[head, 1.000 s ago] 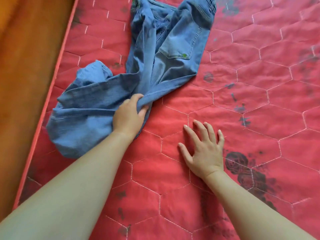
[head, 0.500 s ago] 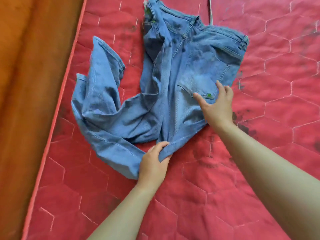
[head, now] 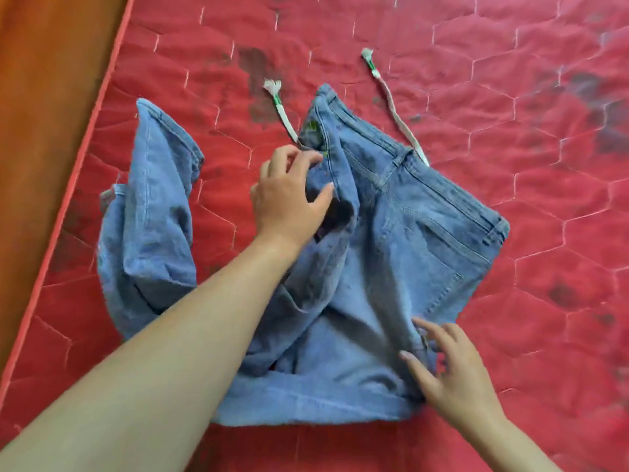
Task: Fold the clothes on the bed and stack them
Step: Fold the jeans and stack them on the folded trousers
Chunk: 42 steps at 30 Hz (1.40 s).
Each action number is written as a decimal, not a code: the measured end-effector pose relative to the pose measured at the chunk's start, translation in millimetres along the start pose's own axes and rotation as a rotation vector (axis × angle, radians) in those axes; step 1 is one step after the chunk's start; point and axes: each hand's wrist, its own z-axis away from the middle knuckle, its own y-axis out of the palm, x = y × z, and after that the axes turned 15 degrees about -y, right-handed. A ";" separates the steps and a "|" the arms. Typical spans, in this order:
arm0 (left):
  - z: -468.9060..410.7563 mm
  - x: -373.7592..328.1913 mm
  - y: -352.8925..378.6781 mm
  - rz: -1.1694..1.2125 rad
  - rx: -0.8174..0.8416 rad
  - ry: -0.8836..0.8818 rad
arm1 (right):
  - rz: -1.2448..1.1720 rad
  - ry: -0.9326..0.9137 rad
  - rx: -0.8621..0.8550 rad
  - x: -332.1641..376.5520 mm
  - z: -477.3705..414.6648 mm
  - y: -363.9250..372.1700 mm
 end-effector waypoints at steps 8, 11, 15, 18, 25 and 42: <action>49.4 11.5 45.7 0.011 0.411 -0.124 | 0.218 0.224 -0.093 -19.7 -110.6 0.5; 78.5 23.6 37.1 -0.020 0.458 -0.120 | 0.367 0.188 -0.020 -25.0 -97.4 14.8; 128.4 35.3 15.1 0.130 0.589 -0.272 | 0.318 0.112 0.015 -27.5 -34.3 15.7; 154.1 35.4 3.4 0.138 0.556 -0.262 | 0.225 0.092 0.037 -26.5 12.7 11.0; 37.8 -37.3 20.6 0.102 0.134 -0.167 | 0.238 0.213 -0.219 -54.6 -51.0 -33.8; 75.7 -49.0 -15.9 0.236 0.169 -0.119 | 0.002 0.183 -0.233 -37.5 38.6 -73.5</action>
